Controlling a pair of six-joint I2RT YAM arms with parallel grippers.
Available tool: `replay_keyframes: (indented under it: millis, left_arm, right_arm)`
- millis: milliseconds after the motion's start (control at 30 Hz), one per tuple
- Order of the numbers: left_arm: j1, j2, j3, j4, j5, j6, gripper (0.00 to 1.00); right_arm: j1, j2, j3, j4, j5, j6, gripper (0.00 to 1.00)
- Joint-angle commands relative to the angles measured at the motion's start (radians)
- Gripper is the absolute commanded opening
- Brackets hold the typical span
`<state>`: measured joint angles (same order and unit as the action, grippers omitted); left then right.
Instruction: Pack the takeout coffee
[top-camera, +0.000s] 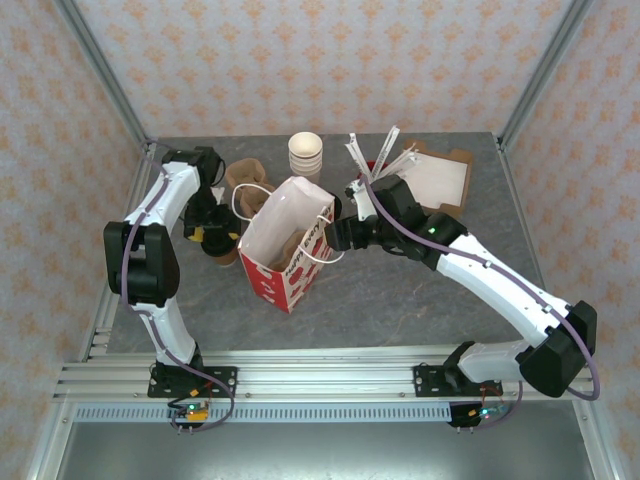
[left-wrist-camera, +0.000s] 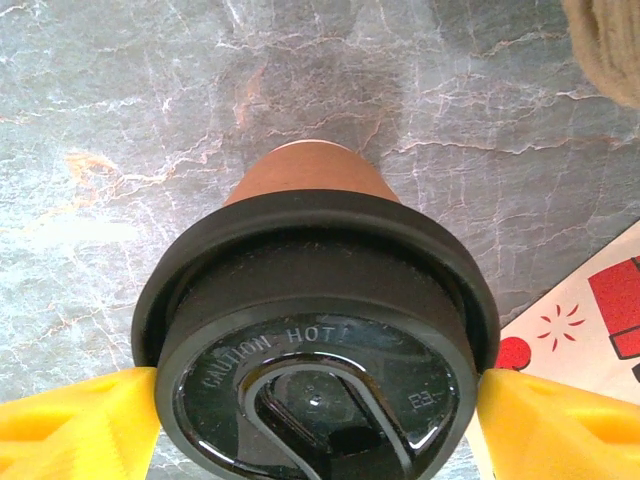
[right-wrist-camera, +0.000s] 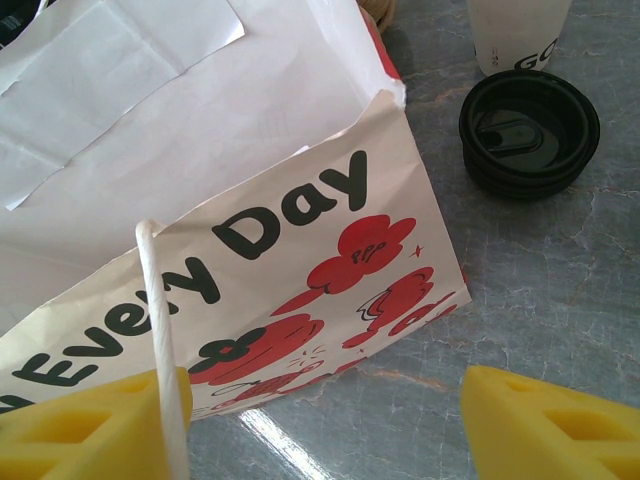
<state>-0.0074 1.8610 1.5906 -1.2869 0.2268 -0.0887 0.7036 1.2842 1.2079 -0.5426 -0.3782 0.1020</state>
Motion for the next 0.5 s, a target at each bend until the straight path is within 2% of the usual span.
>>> replay_keyframes:
  millis: [0, 467]
  left_arm:
    - [-0.011, -0.002, 0.018, 0.012, -0.027, -0.013, 0.82]
    - [-0.012, 0.007, -0.004, 0.024, -0.027, -0.009, 0.80]
  right_arm:
    - [-0.006, 0.003, 0.027, -0.017, -0.002, -0.018, 0.72]
    - [-0.005, 0.006, 0.030, -0.020, -0.005, -0.018, 0.72]
